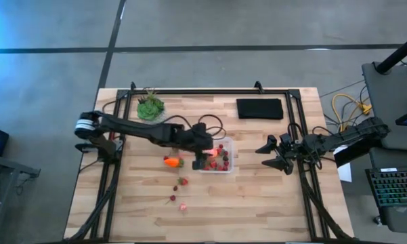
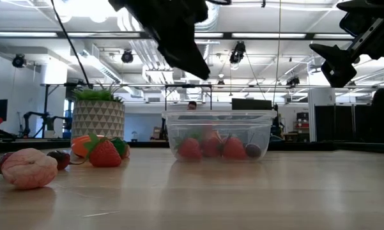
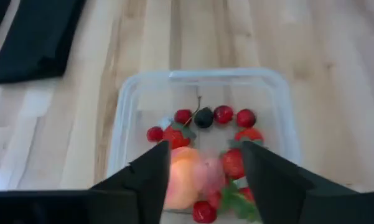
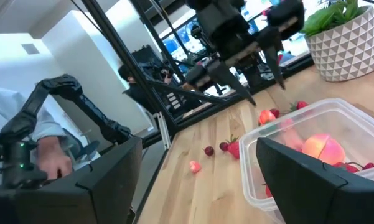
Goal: Pick and placing Produce into tupperware
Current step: Put the right small peach into the transparent container, then put the strawberry into the transparent container
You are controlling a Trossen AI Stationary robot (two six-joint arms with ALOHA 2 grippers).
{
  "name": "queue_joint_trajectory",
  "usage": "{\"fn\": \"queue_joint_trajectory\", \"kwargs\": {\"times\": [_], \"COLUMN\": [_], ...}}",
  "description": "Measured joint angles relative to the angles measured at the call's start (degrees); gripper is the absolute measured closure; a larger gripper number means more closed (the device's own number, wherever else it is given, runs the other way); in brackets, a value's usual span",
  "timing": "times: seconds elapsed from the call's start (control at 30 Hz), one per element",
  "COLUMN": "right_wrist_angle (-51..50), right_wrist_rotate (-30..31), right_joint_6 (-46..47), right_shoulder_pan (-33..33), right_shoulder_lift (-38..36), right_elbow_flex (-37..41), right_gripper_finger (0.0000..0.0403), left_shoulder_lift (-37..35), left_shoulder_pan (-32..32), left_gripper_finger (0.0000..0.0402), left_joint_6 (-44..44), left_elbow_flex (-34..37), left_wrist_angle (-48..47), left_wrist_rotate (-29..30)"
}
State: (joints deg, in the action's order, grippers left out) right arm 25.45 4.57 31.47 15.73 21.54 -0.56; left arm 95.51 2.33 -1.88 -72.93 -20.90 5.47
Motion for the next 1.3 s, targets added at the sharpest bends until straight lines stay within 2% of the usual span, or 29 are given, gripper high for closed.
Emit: {"fn": "queue_joint_trajectory", "kwargs": {"times": [0.1, 0.2, 0.27, 0.33, 0.47, 0.6, 0.67, 0.87, 1.3], "right_wrist_angle": [0.0, 0.0, 0.0, 0.0, 0.0, 0.0, 0.0, 0.0, 0.0], "right_wrist_rotate": [0.0, 0.0, 0.0, 0.0, 0.0, 0.0, 0.0, 0.0, 0.0], "right_joint_6": [0.0, 0.0, 0.0, 0.0, 0.0, 0.0, 0.0, 0.0, 0.0], "right_shoulder_pan": [0.0, 0.0, 0.0, 0.0, 0.0, 0.0, 0.0, 0.0, 0.0], "right_shoulder_lift": [0.0, 0.0, 0.0, 0.0, 0.0, 0.0, 0.0, 0.0, 0.0], "right_elbow_flex": [0.0, 0.0, 0.0, 0.0, 0.0, 0.0, 0.0, 0.0, 0.0], "right_gripper_finger": [0.0095, 0.0091, 0.009, 0.009, 0.0094, 0.0096, 0.0095, 0.0089, 0.0092], "left_shoulder_lift": [1.1, -1.2, -3.4, -5.6, -9.3, -10.1, -10.3, -9.6, -6.4], "left_shoulder_pan": [0.0, -0.4, -0.9, -1.6, -3.2, -3.7, -3.8, -4.0, -5.9], "left_gripper_finger": [0.0181, 0.0154, 0.0148, 0.0147, 0.0154, 0.0177, 0.019, 0.0209, 0.021], "left_joint_6": [0.0, -0.5, -1.5, -2.8, -12.1, -24.0, -27.2, -25.2, -28.7], "left_elbow_flex": [-2.5, -5.3, -4.9, -1.9, 5.2, 12.6, 16.0, 22.2, 24.4], "left_wrist_angle": [-7.3, -24.0, -33.1, -36.1, -33.3, -32.8, -29.2, -16.1, -11.9], "left_wrist_rotate": [4.7, 7.1, 7.2, 7.3, 6.8, 4.5, 4.5, 5.6, 5.0]}}
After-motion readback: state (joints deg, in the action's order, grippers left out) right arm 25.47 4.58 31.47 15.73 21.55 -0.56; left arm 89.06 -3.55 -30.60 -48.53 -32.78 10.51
